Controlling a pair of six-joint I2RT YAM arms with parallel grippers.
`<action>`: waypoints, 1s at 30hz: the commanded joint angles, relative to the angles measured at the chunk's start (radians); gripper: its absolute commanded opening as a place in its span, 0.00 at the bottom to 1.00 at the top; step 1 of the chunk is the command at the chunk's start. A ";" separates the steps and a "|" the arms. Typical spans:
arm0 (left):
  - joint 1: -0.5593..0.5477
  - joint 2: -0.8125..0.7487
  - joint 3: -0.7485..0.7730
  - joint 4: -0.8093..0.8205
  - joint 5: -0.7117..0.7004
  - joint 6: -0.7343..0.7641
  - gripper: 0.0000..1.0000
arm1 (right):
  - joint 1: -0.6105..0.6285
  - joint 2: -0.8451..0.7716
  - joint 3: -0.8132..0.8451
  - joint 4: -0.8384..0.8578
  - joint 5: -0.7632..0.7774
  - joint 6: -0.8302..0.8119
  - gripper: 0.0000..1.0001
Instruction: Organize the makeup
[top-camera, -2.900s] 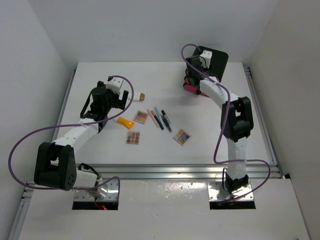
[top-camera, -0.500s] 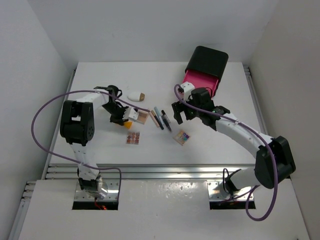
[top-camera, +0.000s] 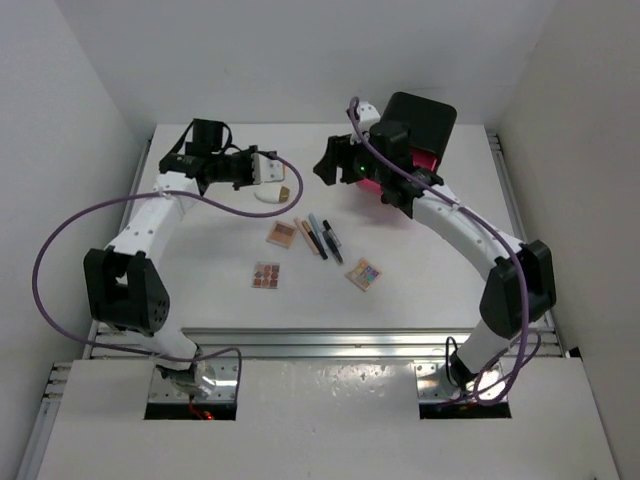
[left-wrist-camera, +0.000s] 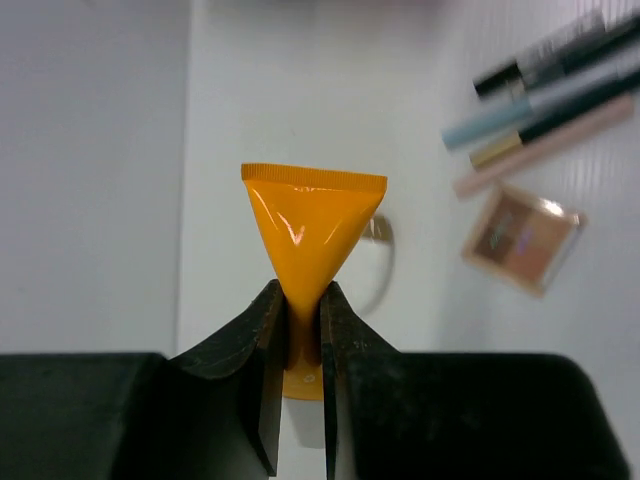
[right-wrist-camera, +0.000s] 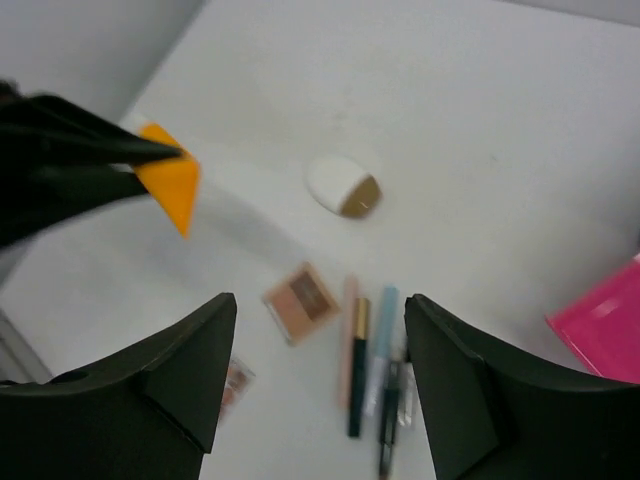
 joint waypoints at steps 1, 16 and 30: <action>-0.073 -0.056 -0.073 0.276 0.047 -0.229 0.18 | 0.002 0.109 0.110 0.109 -0.165 0.189 0.69; -0.158 -0.081 -0.133 0.442 -0.027 -0.341 0.18 | 0.016 0.214 0.086 0.265 -0.279 0.376 0.51; -0.188 -0.090 -0.178 0.451 -0.027 -0.309 0.35 | -0.010 0.219 0.052 0.369 -0.323 0.443 0.00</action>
